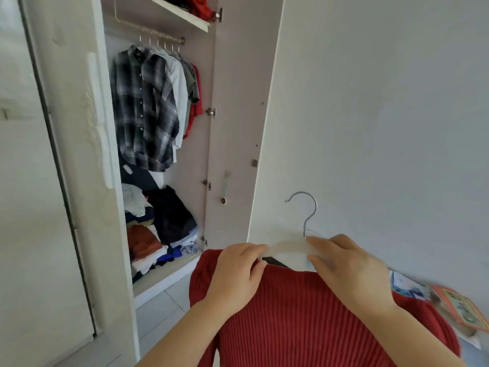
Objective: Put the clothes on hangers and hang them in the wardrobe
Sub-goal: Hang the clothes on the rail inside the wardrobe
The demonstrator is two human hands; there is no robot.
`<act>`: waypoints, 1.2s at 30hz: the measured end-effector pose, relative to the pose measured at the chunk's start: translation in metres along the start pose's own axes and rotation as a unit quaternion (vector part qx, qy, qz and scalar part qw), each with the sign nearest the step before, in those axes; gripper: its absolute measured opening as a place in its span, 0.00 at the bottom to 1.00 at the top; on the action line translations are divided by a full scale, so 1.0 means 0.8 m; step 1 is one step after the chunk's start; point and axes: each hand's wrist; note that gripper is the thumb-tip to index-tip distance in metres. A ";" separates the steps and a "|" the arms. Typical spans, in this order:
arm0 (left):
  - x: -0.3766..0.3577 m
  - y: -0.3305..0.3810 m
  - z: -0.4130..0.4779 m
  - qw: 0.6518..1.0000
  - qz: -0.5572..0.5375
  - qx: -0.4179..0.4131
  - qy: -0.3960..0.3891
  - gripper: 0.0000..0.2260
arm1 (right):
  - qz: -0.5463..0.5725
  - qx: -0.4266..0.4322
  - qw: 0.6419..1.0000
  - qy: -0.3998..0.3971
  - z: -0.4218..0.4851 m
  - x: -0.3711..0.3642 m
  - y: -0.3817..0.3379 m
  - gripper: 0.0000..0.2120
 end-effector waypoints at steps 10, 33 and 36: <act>-0.040 -0.173 0.111 0.991 0.084 0.099 0.031 0.14 | 0.091 0.105 0.990 -0.035 0.190 -0.207 0.005 0.18; -0.004 -0.706 0.356 0.945 0.206 0.221 0.126 0.14 | 0.196 0.207 0.958 0.001 0.601 -0.676 -0.196 0.17; 0.017 -0.762 0.386 0.930 0.243 0.238 0.140 0.14 | 0.220 0.225 0.949 -0.012 0.657 -0.722 -0.232 0.16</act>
Point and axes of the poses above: each hand's wrist, its own z-axis towards the middle knuckle, its own x-axis out of the back of the hand, y = z × x, and after that the axes turned 13 degrees about -x, right-handed
